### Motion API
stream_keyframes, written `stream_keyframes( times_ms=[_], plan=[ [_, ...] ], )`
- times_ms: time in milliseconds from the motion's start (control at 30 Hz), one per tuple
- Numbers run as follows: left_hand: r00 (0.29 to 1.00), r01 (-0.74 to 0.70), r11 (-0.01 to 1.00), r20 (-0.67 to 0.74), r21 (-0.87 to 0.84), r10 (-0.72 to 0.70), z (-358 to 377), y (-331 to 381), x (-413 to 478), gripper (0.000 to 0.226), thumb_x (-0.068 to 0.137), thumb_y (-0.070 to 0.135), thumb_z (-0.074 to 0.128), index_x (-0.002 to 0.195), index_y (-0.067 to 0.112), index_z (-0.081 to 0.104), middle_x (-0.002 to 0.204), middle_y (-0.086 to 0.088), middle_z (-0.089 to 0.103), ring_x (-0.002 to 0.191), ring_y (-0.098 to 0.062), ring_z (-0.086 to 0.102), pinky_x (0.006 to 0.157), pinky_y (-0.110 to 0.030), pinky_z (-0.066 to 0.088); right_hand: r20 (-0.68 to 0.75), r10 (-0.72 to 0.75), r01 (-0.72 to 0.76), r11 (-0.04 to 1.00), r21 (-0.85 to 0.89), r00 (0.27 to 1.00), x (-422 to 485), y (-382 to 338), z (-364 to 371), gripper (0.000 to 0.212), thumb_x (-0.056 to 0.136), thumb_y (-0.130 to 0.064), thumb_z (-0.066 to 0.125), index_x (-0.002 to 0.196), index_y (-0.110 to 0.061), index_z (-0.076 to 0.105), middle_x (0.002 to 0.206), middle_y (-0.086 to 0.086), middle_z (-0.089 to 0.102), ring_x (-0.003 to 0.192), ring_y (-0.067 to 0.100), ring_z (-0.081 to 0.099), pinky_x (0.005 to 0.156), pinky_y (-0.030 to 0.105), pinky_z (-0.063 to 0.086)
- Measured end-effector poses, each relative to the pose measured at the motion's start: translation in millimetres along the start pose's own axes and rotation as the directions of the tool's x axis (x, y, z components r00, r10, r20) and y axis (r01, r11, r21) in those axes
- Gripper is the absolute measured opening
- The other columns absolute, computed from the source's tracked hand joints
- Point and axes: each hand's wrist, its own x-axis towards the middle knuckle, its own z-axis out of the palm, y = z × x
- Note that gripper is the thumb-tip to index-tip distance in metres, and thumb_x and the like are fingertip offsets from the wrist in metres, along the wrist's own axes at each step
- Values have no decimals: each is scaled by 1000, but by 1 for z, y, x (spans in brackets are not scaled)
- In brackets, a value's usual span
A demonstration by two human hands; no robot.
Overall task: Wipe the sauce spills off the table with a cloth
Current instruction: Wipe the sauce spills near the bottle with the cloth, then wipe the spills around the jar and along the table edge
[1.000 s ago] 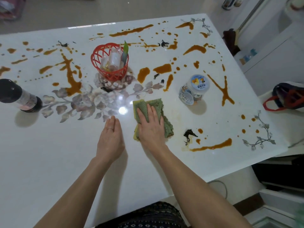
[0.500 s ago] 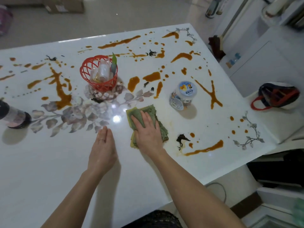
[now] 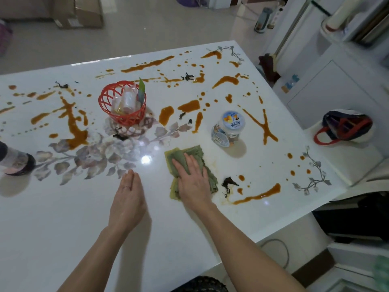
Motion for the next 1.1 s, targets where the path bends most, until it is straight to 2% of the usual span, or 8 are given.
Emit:
stream_keyframes(
  times_ms=[100,267,500,600,667,833,967,1100],
  plan=[
    [1000,12,1000,13,20,-12,2,0,0,62,90,2,33,148,0,9,156,-18,4,145,-30,5,118,-36,11,-61,36,-37,999,-26,998,-12,-15,6,64,88,-15,53,148,-31,36,159,5,24,147,24,18,113,54,21],
    [999,34,999,13,31,-34,3,3,2,62,92,5,31,148,1,6,157,-18,2,145,-29,3,119,-36,9,-112,-170,184,975,124,979,-67,-16,17,51,90,-16,51,140,-26,48,153,7,36,144,23,26,112,49,24],
    [996,87,991,19,-102,-86,-14,15,0,50,92,5,37,141,3,28,154,-15,17,141,-25,18,114,-34,23,-80,129,-49,767,640,988,-57,-11,-8,19,83,-3,65,95,-15,72,125,-1,65,121,6,55,101,26,45],
    [988,106,975,-93,-197,-126,-20,28,0,16,91,8,44,104,6,51,126,-16,45,112,-28,43,84,-36,43,167,247,-275,516,811,955,-51,-8,-26,20,87,-5,66,85,-23,73,114,-14,69,106,4,62,88,19,49],
    [991,61,976,-105,-209,-84,-18,37,1,21,91,11,48,108,4,58,114,-14,52,100,-28,51,80,-37,47,316,264,-383,264,885,911,-45,0,-33,19,91,-5,62,87,-18,74,104,-7,72,99,13,66,82,25,52],
    [954,299,788,156,-539,-256,-13,55,6,34,92,37,49,94,5,60,98,-10,60,93,-25,57,75,-34,45,509,268,-486,-152,861,818,-38,12,-45,13,97,-8,52,96,-5,65,94,14,68,83,25,65,76,36,55],
    [973,232,888,88,-397,-214,-10,65,2,67,78,42,68,129,15,36,120,-5,35,99,-21,44,82,-34,45,606,241,-489,-404,773,758,-39,17,-52,13,98,-14,49,96,-7,59,95,17,67,83,29,65,79,41,54],
    [996,90,984,35,-152,-85,-11,79,14,39,70,45,70,91,18,50,103,0,39,95,-21,39,79,-35,43,652,211,-478,-525,704,728,-36,26,-57,31,96,-22,53,121,-5,59,121,20,62,103,34,62,98,48,45]
  ],
)
